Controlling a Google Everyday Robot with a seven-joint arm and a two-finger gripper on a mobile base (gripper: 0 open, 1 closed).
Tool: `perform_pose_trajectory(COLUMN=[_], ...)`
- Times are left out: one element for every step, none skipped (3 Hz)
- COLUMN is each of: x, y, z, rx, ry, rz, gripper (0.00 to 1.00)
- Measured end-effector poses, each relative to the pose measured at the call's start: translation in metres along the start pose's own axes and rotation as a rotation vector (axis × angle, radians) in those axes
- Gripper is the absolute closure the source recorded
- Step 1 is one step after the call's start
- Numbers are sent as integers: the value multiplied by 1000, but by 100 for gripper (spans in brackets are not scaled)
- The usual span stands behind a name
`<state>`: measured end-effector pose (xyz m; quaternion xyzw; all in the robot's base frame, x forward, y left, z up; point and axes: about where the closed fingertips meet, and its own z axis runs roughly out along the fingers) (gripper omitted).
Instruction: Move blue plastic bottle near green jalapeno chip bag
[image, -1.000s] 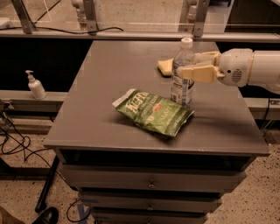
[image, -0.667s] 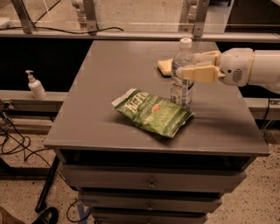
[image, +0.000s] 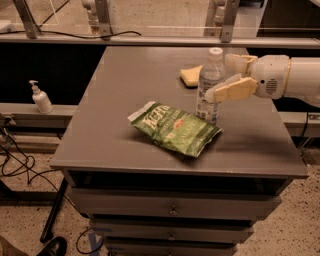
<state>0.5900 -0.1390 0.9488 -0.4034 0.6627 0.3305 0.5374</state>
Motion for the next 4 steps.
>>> perform_pose_trajectory(x=[-6, -25, -55, -93], y=[1, 5, 17, 51], z=[-8, -35, -76, -98], rx=[16, 80, 180, 309], ry=[-4, -23, -52, -95], rz=[-18, -71, -156, -266], gripper=[0, 0, 0, 0])
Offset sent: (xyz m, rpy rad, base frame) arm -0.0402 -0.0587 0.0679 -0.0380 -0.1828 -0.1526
